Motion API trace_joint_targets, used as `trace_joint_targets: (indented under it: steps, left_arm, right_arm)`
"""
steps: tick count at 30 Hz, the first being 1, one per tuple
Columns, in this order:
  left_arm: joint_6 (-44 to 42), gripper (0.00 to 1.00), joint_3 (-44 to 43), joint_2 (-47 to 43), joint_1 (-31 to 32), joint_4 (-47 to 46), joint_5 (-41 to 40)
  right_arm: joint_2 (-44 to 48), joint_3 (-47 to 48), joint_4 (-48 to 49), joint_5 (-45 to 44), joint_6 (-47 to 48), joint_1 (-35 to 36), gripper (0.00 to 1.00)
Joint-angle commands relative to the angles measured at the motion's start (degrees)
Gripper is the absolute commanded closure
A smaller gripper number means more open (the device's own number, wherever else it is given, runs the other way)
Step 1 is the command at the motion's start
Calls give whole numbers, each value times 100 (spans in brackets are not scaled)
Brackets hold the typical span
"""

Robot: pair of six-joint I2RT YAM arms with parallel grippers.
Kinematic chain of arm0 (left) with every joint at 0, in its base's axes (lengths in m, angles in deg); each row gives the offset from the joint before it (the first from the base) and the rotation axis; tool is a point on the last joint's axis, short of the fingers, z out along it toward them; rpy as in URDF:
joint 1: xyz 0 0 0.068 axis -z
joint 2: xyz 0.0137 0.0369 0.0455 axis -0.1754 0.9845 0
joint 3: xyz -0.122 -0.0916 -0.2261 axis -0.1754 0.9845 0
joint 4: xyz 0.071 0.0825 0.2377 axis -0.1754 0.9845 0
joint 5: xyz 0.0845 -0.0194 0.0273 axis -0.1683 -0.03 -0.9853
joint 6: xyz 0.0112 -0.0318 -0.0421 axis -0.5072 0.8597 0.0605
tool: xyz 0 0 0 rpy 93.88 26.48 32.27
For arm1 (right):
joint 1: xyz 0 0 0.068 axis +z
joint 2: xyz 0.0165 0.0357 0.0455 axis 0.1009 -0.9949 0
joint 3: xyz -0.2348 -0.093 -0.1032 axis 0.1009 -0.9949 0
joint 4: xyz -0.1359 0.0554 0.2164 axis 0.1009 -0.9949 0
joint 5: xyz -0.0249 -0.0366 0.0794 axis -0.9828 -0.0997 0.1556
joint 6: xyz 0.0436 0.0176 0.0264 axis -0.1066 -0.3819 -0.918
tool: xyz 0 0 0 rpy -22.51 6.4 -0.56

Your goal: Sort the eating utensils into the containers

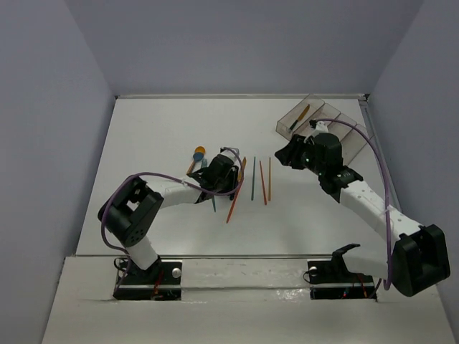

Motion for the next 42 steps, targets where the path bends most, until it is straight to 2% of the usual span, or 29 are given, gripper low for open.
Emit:
trace_joint_targets:
  steps: [1,6,13,16,19,23,28,29,32,33,37,39,42]
  left_arm:
    - [-132,70,-300,119,21,-134,33]
    - [-203,71,-494,330,74,59,-230]
    - [-282,83,-538,532,74,200,-564]
    - [-317,84,-521,567,74,270,-740]
    - [-352,83,-503,611,74,262,-775]
    - [-387,75,-591,804,74,367,-872]
    - [-379,75,-670,989,74,323,-1004]
    - [-379,77,-705,998,74,323,-1004]
    - [-387,96,-810,946,74,288,-1039]
    - [-387,99,-871,919,74,297,-1048]
    - [-501,100,-1406,726,127,437,-1188]
    - [-554,100,-1644,647,127,490,-1198]
    - [-677,100,-2407,673,127,621,-1075]
  right_arm:
    - [132,-161,263,141,97,24,49]
    - [106,-249,333,220,62,24,49]
    - [255,-328,325,247,45,24,50]
    - [369,-346,272,221,71,24,49]
    - [431,-372,237,203,80,24,50]
    - [501,-390,202,212,89,24,49]
    - [685,-434,105,72,97,24,49]
    - [703,-451,105,71,89,24,49]
    - [861,-469,61,71,62,24,49]
    - [914,-478,52,62,53,24,50]
    - [1466,-478,-36,-113,36,24,49]
    - [1730,-425,-387,-314,53,24,49]
    - [2310,-381,-694,-535,97,24,48]
